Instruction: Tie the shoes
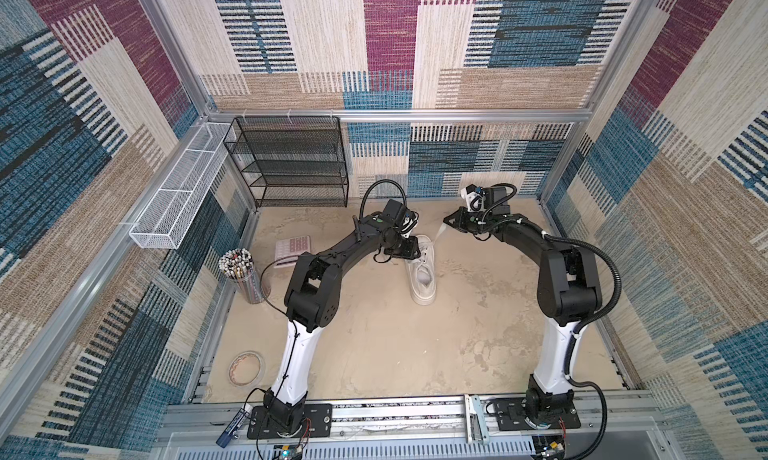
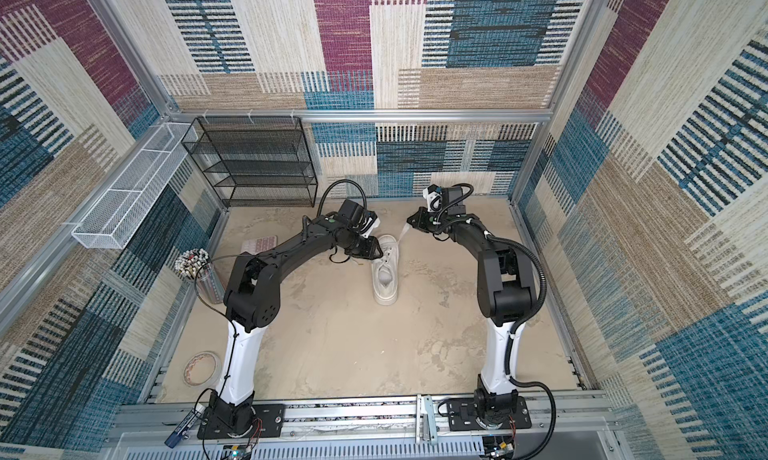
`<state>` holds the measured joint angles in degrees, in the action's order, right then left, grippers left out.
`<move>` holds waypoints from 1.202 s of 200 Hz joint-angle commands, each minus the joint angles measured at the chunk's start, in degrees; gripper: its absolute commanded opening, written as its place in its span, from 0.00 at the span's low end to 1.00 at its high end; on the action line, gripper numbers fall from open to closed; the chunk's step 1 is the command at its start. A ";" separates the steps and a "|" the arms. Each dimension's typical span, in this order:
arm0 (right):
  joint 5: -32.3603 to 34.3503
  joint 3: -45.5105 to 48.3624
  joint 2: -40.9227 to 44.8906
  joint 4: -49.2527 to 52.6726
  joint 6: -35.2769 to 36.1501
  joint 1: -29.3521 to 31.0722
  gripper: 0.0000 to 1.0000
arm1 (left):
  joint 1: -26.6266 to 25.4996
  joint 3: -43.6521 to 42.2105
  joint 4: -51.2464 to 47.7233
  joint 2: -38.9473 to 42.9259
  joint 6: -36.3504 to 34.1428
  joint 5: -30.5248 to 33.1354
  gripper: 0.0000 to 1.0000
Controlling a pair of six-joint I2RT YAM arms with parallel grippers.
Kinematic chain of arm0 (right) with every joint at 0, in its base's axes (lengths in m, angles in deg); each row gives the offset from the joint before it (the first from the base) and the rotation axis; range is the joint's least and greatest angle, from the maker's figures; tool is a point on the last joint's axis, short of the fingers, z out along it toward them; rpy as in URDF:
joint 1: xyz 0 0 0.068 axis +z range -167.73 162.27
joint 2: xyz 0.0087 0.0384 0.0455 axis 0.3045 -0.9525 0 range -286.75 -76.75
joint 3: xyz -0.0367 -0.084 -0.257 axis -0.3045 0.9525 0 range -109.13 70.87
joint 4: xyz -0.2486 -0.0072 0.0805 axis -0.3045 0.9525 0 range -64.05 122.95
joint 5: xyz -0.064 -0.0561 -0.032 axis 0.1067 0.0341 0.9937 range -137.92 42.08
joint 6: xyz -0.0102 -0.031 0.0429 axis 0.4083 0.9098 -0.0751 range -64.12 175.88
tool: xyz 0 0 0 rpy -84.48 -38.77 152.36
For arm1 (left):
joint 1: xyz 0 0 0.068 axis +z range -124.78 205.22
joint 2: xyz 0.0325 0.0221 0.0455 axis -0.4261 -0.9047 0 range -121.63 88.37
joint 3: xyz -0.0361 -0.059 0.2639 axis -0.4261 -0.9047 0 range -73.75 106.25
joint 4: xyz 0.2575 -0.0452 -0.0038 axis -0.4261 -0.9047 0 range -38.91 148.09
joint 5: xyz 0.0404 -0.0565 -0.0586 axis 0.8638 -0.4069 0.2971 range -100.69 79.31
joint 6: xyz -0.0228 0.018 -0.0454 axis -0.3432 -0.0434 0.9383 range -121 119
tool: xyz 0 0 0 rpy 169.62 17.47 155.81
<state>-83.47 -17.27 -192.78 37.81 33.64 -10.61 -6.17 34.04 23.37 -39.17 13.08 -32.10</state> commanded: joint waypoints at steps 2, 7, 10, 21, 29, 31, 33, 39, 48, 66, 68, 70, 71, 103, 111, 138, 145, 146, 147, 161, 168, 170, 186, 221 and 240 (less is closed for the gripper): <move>0.39 -0.72 0.06 0.00 0.96 0.14 0.00 | -0.08 0.23 -0.97 -0.46 3.08 -0.97 0.37; 0.23 -0.72 0.10 -0.01 1.02 0.18 0.00 | -0.15 0.31 -0.97 -0.63 3.24 -1.00 0.37; 0.15 -0.76 0.10 0.01 1.04 0.18 0.00 | -0.14 0.46 -0.98 -0.79 3.31 -1.06 0.37; 0.34 -0.63 0.09 0.14 1.46 0.22 0.00 | -0.16 1.03 -0.84 -1.27 3.38 -1.59 0.31; 0.40 -0.50 0.15 0.22 1.73 0.36 0.00 | -0.16 1.51 -0.74 -1.48 3.55 -1.95 0.24; 0.40 -0.47 0.18 0.30 1.80 0.42 0.00 | -0.16 1.63 -0.78 -1.52 3.57 -2.03 0.21; 0.44 -0.52 0.12 0.35 1.92 0.44 0.00 | -0.24 1.74 -0.72 -1.55 3.58 -2.05 0.20; 0.46 -0.24 0.21 0.35 2.44 0.50 0.00 | -0.23 2.07 -0.71 -1.49 3.57 -2.14 0.13; 0.81 0.06 0.43 0.51 3.24 0.62 0.00 | -0.24 2.31 -0.67 -1.19 3.34 -1.67 0.04; 1.88 0.33 0.58 1.26 5.41 0.97 0.00 | -0.24 2.09 -0.15 -0.02 2.88 -0.57 0.00; 2.09 0.33 0.59 1.33 5.73 1.04 0.00 | -0.24 2.01 -0.06 0.18 2.88 -0.50 0.00; 2.27 0.33 0.66 1.44 6.00 1.10 0.00 | -0.24 1.93 -0.01 0.43 2.88 -0.48 0.00; 2.43 0.34 0.60 1.56 6.17 1.12 0.00 | -0.20 1.83 0.04 0.44 2.83 -0.48 0.00; 6.71 0.34 0.88 3.59 11.68 2.67 0.00 | -0.24 1.32 0.62 1.94 2.88 -0.52 0.00; 7.58 0.31 0.94 4.17 13.02 2.96 0.00 | -0.24 1.12 0.68 2.21 2.87 -0.55 0.00; 6.24 0.68 1.29 5.85 16.13 3.63 0.00 | -0.23 -1.40 3.51 4.15 3.35 -0.95 0.00; 4.61 0.60 1.17 6.51 16.48 3.61 0.00 | -0.24 -2.33 4.82 4.66 3.64 -1.34 0.00; 4.43 0.60 1.16 6.60 16.46 3.61 0.00 | -0.24 -2.45 5.01 4.71 3.70 -1.44 0.00; 4.17 0.60 1.16 6.64 16.45 3.61 0.00 | -0.24 -2.52 5.23 4.78 3.77 -1.48 0.00; 0.10 1.39 1.07 6.51 15.99 3.61 0.00 | -0.31 -3.92 7.64 5.60 4.57 -2.63 0.00; -1.82 2.08 1.15 5.99 15.44 3.69 0.00 | -0.31 -4.44 8.97 6.02 5.07 -3.00 0.00; -2.34 2.22 1.15 5.79 15.20 3.70 0.00 | -0.33 -4.67 9.23 6.15 5.25 -3.08 0.00; -6.63 4.34 1.47 3.44 12.70 3.78 0.00 | -0.28 -5.85 12.01 6.99 6.21 -3.35 0.00; -13.41 7.94 1.95 -0.49 9.96 4.57 0.00 | -0.25 -5.62 13.54 7.53 6.92 -3.82 0.00; -16.04 9.01 1.95 -1.76 9.16 4.66 0.00 | -0.24 -5.05 13.37 7.32 6.83 -4.17 0.00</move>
<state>-93.38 -9.27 -191.53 40.34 45.10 -6.09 -6.44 28.36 34.80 -32.26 18.77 -35.05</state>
